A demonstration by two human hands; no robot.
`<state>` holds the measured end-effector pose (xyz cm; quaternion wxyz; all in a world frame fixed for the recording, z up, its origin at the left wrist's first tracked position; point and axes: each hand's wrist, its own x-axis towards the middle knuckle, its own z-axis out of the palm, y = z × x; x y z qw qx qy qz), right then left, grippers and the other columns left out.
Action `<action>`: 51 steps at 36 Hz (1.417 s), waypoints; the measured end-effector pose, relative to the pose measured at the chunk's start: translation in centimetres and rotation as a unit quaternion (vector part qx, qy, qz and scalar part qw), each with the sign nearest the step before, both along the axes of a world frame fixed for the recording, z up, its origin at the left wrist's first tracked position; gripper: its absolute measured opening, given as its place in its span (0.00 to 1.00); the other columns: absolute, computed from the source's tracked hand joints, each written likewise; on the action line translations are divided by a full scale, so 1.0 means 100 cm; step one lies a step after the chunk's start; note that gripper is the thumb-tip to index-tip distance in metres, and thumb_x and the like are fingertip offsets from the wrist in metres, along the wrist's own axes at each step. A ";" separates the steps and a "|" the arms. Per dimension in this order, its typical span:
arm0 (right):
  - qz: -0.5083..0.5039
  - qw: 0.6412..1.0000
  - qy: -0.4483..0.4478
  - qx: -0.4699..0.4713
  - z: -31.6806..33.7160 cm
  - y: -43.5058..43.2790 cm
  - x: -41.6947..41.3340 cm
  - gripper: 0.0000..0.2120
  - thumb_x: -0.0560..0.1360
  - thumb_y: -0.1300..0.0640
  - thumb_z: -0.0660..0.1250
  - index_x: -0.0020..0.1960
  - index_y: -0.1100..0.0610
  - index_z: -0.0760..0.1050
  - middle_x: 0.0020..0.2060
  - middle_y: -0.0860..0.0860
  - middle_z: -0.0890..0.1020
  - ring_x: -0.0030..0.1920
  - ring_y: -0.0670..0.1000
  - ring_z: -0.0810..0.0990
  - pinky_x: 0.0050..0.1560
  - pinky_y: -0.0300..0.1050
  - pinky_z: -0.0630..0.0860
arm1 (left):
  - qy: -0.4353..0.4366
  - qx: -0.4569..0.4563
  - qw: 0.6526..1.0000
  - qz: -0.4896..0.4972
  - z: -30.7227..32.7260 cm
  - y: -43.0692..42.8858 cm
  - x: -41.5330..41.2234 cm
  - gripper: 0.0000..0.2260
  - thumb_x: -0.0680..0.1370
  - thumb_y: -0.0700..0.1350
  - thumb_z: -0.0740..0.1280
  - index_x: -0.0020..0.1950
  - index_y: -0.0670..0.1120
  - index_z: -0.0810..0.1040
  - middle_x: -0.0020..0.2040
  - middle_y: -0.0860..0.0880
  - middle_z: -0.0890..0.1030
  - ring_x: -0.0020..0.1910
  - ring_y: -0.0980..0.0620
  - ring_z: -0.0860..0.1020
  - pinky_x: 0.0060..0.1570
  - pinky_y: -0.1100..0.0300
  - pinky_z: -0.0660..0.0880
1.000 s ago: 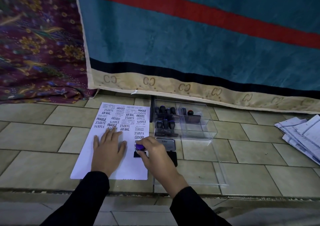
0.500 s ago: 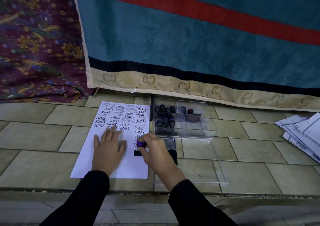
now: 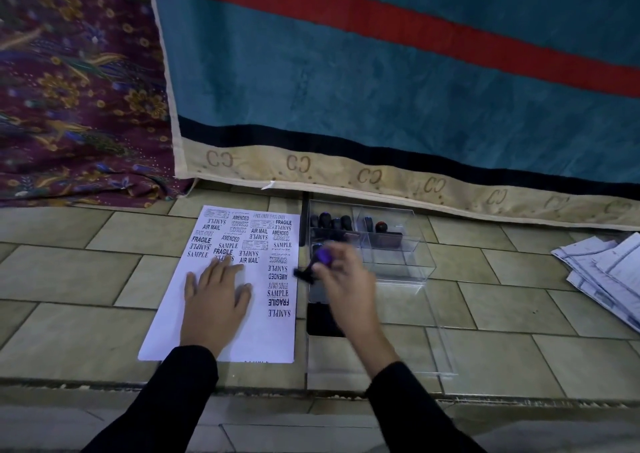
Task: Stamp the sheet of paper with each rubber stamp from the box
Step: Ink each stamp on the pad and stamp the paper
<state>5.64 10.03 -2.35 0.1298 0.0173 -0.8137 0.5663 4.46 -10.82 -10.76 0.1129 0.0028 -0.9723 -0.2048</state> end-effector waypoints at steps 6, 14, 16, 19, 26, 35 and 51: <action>-0.137 0.990 0.009 0.042 0.039 0.064 -0.035 0.11 0.74 0.63 0.67 0.56 0.56 0.73 0.46 0.47 0.81 0.46 0.45 0.82 0.43 0.35 0.81 | -0.005 -0.001 1.000 0.000 -0.001 0.000 0.000 0.21 0.79 0.55 0.52 0.68 0.49 0.70 0.74 0.49 0.66 0.74 0.50 0.59 0.73 0.42 0.49; -0.168 0.964 -0.081 0.191 0.016 0.116 -0.072 0.10 0.73 0.64 0.69 0.53 0.59 0.76 0.51 0.56 0.80 0.45 0.52 0.79 0.42 0.39 0.73 | -0.005 -0.002 1.000 0.003 -0.002 0.000 -0.001 0.18 0.80 0.52 0.58 0.69 0.49 0.69 0.74 0.49 0.65 0.75 0.50 0.58 0.73 0.43 0.48; -0.144 0.957 -0.113 0.224 0.011 0.116 -0.077 0.12 0.72 0.63 0.70 0.54 0.60 0.76 0.49 0.57 0.82 0.45 0.52 0.79 0.43 0.40 0.72 | -0.001 -0.002 1.000 0.002 -0.002 0.000 0.000 0.18 0.80 0.52 0.58 0.68 0.49 0.69 0.74 0.49 0.66 0.75 0.50 0.59 0.73 0.43 0.48; -0.108 0.953 -0.149 0.240 0.010 0.110 -0.082 0.14 0.71 0.63 0.71 0.55 0.61 0.74 0.48 0.57 0.81 0.49 0.55 0.80 0.43 0.40 0.70 | -0.001 -0.001 1.000 0.000 -0.002 0.000 0.000 0.18 0.80 0.52 0.58 0.68 0.49 0.69 0.74 0.49 0.66 0.75 0.50 0.58 0.73 0.43 0.48; -0.057 0.919 -0.209 0.328 0.007 0.101 -0.095 0.09 0.72 0.61 0.70 0.52 0.60 0.78 0.52 0.55 0.81 0.52 0.54 0.79 0.46 0.36 0.68 | 0.009 -0.005 1.000 0.002 -0.003 -0.001 -0.001 0.23 0.77 0.58 0.51 0.66 0.50 0.71 0.72 0.50 0.68 0.73 0.50 0.61 0.72 0.42 0.50; -0.072 0.925 -0.195 0.317 0.000 0.112 -0.111 0.14 0.74 0.66 0.62 0.35 0.54 0.80 0.39 0.54 0.74 0.39 0.52 0.75 0.41 0.41 0.68 | 0.005 0.001 1.000 0.002 -0.004 -0.001 0.000 0.26 0.75 0.60 0.47 0.66 0.50 0.71 0.72 0.50 0.68 0.73 0.50 0.61 0.72 0.42 0.50; -0.059 0.881 -0.226 0.411 0.006 0.105 -0.149 0.16 0.78 0.59 0.57 0.64 0.59 0.72 0.61 0.60 0.77 0.61 0.60 0.75 0.60 0.50 0.73 | 0.002 0.007 1.000 0.004 0.001 0.001 0.002 0.27 0.74 0.61 0.45 0.67 0.51 0.70 0.73 0.51 0.67 0.74 0.52 0.59 0.73 0.44 0.49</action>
